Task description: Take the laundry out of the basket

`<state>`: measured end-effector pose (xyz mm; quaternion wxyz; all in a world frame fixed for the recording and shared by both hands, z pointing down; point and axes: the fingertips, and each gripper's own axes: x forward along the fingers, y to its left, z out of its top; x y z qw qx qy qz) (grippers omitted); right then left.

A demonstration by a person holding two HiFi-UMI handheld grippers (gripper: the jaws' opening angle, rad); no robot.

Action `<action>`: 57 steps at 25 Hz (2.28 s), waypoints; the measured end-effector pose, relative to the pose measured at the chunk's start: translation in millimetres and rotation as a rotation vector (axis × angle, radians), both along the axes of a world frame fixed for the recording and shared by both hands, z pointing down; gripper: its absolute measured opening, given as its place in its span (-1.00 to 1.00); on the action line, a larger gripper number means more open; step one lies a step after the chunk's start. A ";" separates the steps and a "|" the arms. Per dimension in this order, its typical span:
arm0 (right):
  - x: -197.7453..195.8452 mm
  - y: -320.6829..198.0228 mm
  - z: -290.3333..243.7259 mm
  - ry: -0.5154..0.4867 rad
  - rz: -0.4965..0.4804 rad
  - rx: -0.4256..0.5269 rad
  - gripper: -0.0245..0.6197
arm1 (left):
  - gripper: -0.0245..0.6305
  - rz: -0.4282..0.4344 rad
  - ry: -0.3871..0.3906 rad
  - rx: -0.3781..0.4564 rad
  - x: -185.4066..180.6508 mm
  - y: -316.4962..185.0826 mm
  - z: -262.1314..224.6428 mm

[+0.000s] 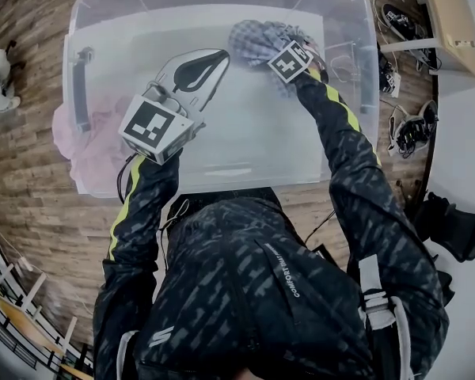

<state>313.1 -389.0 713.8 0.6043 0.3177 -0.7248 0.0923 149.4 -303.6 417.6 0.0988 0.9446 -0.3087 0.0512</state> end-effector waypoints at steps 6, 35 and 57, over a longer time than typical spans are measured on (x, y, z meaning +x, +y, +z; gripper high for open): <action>9.0 -7.8 -2.1 0.084 0.007 0.087 -0.19 | -0.90 -0.012 0.012 0.033 0.0 -4.5 -0.7; -33.4 -1.3 -205.7 -0.374 0.152 0.360 -0.29 | -0.91 -0.016 -0.009 0.058 -10.3 1.8 -2.5; -15.3 117.7 -367.7 -0.972 0.349 0.572 -0.28 | -0.90 -0.202 0.148 0.136 -93.6 73.9 -128.5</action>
